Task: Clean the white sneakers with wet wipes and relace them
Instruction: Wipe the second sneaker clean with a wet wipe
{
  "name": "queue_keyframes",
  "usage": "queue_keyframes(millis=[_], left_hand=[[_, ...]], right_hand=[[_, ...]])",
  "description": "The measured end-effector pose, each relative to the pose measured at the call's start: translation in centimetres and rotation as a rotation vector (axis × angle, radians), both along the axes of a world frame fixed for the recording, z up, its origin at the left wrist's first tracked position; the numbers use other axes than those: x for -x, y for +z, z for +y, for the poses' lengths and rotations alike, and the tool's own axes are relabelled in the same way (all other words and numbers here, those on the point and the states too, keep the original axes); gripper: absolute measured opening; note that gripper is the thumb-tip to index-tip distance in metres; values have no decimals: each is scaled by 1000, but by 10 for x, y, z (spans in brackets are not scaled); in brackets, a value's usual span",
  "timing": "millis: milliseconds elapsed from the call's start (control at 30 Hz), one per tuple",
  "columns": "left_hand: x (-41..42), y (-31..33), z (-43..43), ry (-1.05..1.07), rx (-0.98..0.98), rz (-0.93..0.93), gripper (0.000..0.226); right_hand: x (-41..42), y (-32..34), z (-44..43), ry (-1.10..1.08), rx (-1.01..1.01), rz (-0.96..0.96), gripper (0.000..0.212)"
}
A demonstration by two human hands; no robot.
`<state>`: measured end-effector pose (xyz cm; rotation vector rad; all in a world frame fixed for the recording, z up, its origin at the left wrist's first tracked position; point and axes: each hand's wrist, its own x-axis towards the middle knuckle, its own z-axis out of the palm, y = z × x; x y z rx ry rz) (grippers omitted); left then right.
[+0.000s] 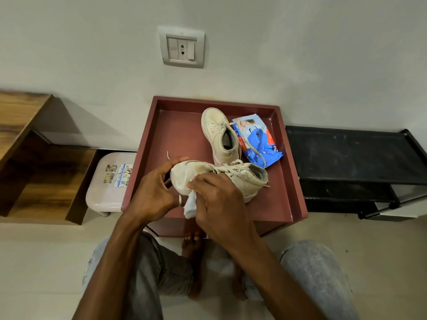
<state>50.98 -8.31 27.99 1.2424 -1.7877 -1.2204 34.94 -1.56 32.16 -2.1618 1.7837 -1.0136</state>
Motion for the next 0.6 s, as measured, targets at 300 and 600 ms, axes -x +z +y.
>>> queue_keyframes(millis=[300,600], left_hand=[[4,10,6,-23,-45,38,95],[3,7,5,-2,-54,16,92]], right_hand=[[8,-3,-38,-189,-157,161,28],[-5,7,-36,-54,-147,104,37]])
